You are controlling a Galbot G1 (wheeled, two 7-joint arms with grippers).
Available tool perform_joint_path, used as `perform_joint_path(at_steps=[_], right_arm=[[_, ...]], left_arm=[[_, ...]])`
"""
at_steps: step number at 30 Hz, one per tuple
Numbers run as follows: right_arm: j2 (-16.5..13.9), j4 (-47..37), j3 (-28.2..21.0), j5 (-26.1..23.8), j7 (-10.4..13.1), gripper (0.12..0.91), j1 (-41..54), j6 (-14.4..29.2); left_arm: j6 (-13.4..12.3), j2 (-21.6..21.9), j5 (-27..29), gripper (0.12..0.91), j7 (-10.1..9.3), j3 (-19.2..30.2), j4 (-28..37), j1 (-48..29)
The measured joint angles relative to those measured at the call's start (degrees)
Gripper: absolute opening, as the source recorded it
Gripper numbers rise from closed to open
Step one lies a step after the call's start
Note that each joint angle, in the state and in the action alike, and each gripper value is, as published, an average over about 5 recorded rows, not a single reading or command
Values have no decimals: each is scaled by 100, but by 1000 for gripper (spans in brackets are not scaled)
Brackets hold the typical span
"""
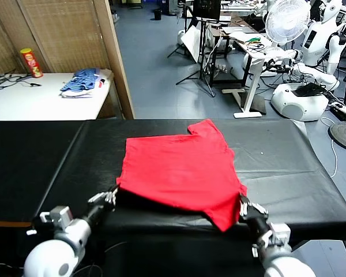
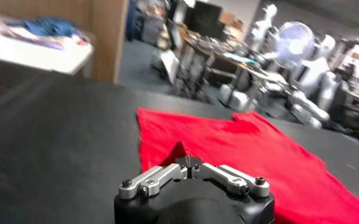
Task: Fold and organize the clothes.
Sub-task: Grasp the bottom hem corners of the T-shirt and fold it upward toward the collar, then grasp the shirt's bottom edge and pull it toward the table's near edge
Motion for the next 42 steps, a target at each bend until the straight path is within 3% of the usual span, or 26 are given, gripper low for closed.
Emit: perform_joint_path(at_steps=[5,9,12,17,19,22,26,30,35,38,42], right_arm=[[49,-700,-181,-102,-111,122,578,119],[27,-953,-222,80,-337,133,785,31],[-49,-874,-186,315,-417,213,725,-221],[-245,-241,-41,509,-266,477,346,-609],[-330,65,34,498,-223,594,148,-699],[-414,401,128,412,-209,732,-140,-752],[-422,560,195,300,-218,793,-433,-738],[-389,587,215,237,-225,773,-565,-707],[-336,534,200,211,-230,613,-602,-684],[-295,486,178,204,-228,465,-644,-668],[-253,506,176,202,-210,236,-725,-618]], left_arm=[[-31,62,328,125,66,223,418,-412],[-28,112,594,125,77,431,748,-691],[6,117,713,125,48,564,967,-878],[96,118,925,143,37,640,1078,-966],[104,129,981,206,49,627,1057,-929],[127,153,1001,366,63,573,979,-823],[197,178,900,567,87,506,834,-600],[323,177,581,752,93,461,746,-393],[467,151,183,793,120,437,757,-280],[490,135,66,737,179,436,797,-258],[495,119,-10,541,211,435,850,-259]])
